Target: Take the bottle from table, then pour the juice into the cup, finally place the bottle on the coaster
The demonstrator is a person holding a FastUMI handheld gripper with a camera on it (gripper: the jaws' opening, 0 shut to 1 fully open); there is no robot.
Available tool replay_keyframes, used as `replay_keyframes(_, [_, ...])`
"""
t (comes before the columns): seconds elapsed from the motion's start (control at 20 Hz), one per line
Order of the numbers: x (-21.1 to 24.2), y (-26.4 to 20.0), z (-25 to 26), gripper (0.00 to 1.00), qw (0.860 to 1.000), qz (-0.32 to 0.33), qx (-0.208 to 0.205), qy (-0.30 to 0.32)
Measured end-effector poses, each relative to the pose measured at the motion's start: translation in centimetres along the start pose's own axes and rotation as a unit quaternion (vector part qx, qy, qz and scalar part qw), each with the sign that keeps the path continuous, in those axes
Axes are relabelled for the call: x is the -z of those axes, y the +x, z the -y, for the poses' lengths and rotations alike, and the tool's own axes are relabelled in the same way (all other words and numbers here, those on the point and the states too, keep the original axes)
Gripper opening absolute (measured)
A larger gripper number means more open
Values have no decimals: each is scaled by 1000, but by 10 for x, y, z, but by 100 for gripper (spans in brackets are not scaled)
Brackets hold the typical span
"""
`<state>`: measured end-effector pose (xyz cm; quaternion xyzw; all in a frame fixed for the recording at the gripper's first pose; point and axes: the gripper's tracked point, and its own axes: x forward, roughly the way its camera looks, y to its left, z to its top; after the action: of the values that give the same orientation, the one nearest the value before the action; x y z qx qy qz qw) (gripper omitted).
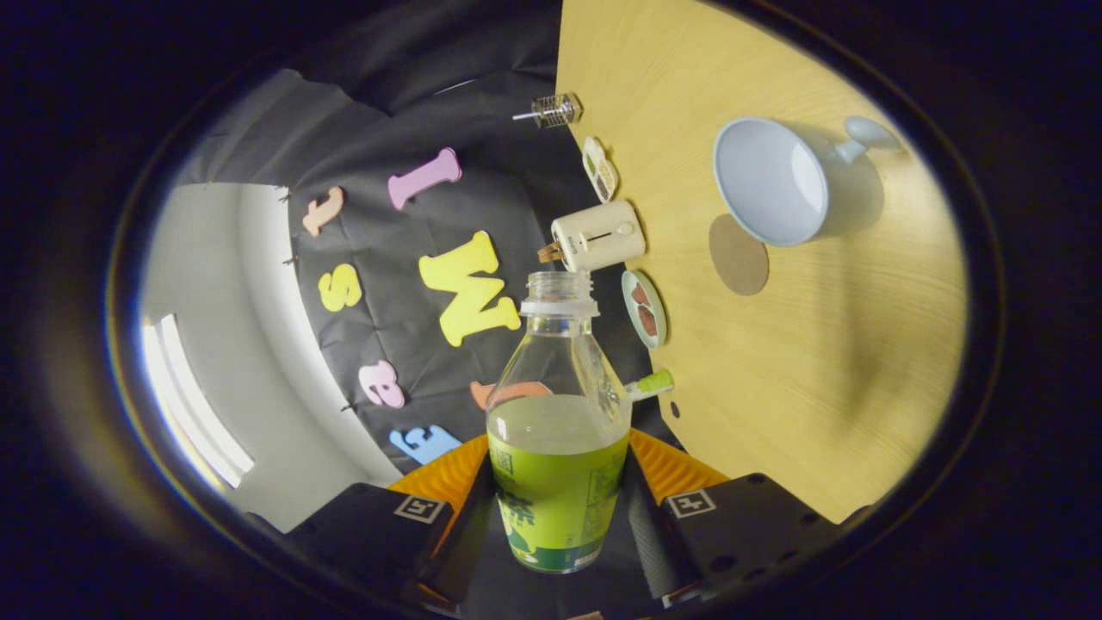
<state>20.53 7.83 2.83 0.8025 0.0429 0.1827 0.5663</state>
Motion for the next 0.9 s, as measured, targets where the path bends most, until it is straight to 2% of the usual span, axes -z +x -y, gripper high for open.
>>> replay_keyframes(0.75, [0, -3, -28, 78, 997, -15, -29, 71])
replay_keyframes(0.9, [2, -4, -46, 78, 993, -22, -57, 99])
